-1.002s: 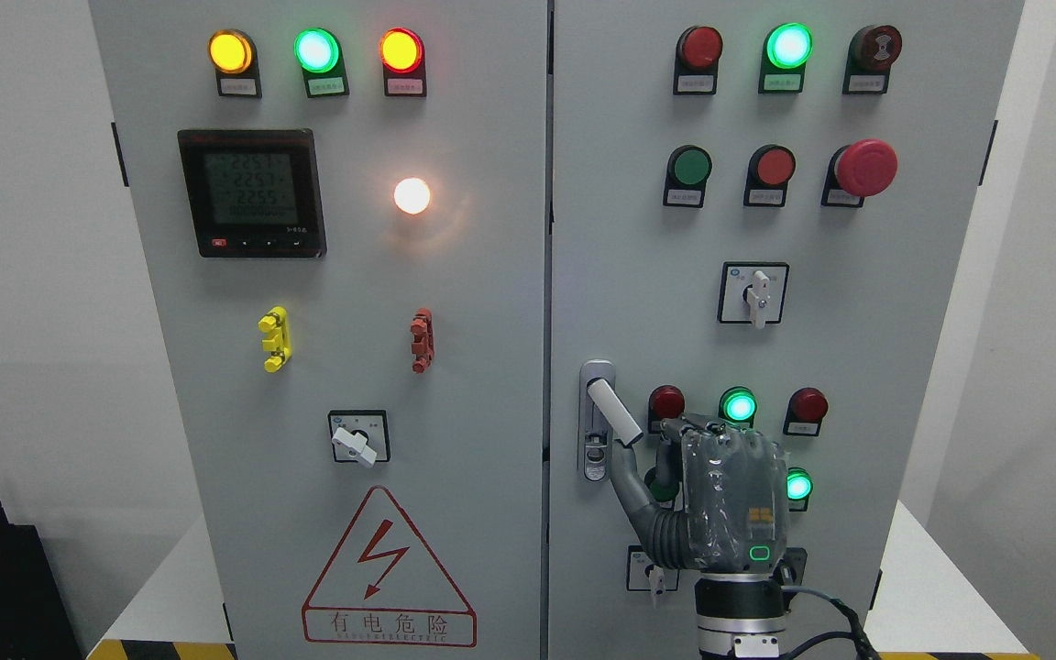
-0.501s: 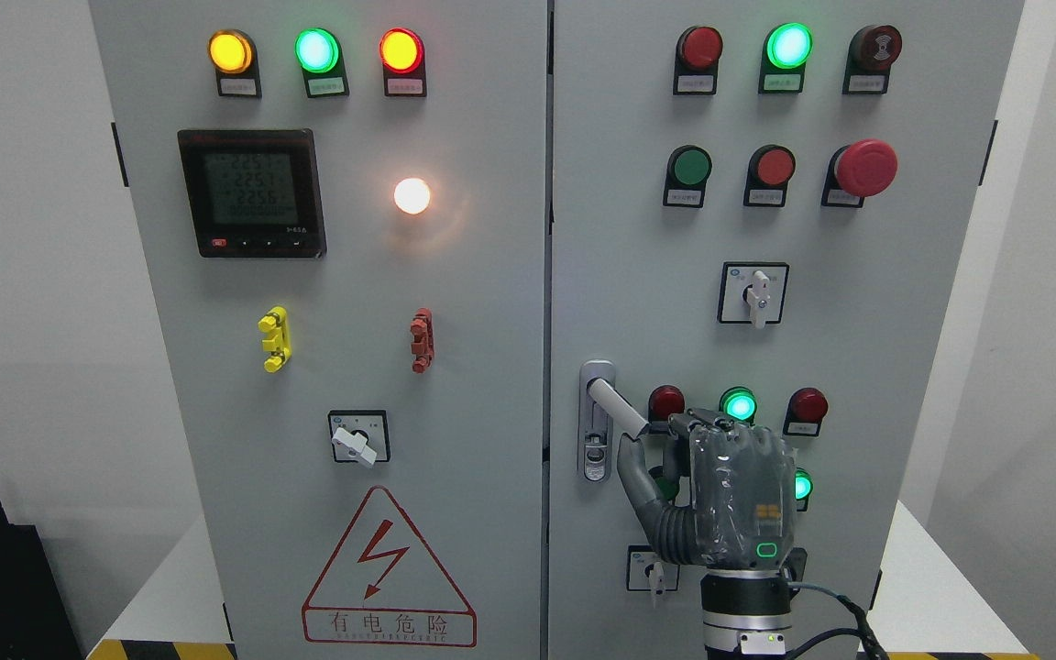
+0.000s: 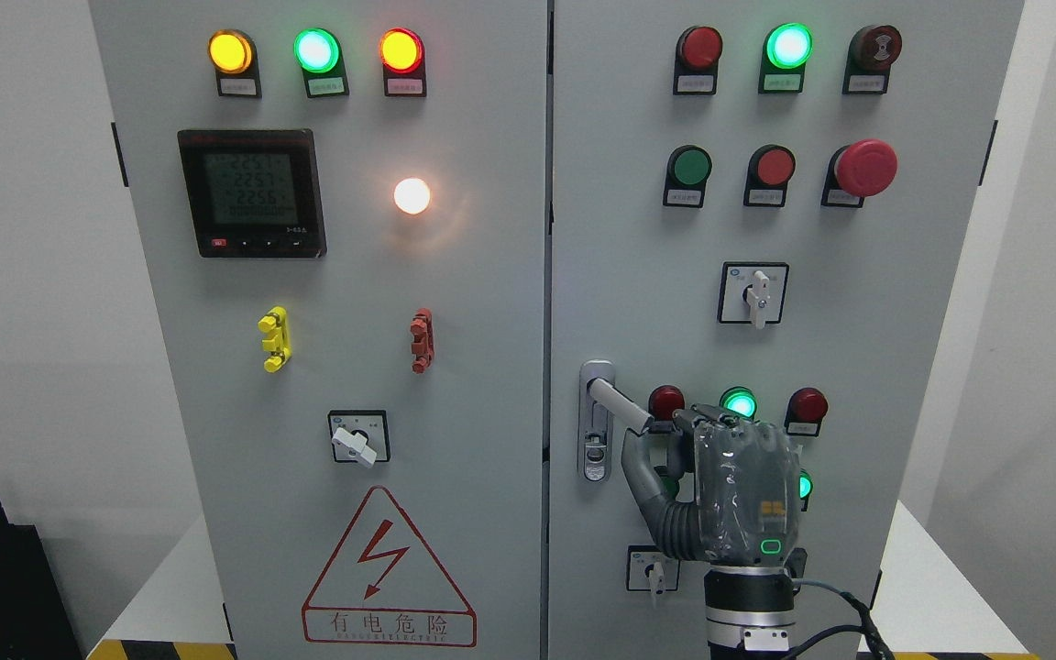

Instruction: Release door handle

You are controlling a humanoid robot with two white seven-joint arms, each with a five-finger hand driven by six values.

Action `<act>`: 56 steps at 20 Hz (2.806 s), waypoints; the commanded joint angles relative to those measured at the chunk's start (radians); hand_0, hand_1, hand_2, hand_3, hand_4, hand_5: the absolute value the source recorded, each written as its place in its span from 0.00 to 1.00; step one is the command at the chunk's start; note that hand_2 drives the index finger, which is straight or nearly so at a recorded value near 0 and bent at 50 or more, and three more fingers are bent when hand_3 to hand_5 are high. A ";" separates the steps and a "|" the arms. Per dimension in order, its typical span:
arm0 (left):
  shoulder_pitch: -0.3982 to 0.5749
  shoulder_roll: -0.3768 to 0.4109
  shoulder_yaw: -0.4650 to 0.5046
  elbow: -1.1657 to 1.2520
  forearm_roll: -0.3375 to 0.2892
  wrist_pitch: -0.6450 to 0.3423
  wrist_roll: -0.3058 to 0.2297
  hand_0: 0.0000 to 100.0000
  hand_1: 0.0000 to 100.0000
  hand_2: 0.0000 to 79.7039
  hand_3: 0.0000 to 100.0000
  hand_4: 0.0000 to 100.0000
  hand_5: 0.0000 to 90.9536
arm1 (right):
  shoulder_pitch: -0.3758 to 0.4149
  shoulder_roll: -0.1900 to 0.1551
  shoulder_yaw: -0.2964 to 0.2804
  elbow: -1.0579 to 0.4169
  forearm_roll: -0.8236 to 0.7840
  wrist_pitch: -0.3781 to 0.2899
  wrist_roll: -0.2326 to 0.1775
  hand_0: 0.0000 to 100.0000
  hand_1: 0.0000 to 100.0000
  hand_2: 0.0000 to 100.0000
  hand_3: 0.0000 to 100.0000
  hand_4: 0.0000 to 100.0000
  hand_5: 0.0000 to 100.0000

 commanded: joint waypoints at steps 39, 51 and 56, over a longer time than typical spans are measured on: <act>-0.031 0.000 -0.011 -0.009 0.000 0.001 0.000 0.12 0.39 0.00 0.00 0.00 0.00 | 0.168 -0.269 -0.077 -0.128 -0.081 -0.241 -0.024 0.49 0.37 0.00 0.00 0.00 0.00; -0.031 0.000 -0.011 -0.008 0.000 0.001 0.000 0.12 0.39 0.00 0.00 0.00 0.00 | 0.215 -0.286 -0.148 -0.174 -0.123 -0.318 -0.024 0.38 0.36 0.00 0.00 0.00 0.00; -0.031 0.000 -0.011 -0.008 0.000 0.001 0.000 0.12 0.39 0.00 0.00 0.00 0.00 | 0.218 -0.281 -0.149 -0.183 -0.123 -0.314 -0.024 0.37 0.36 0.00 0.00 0.00 0.00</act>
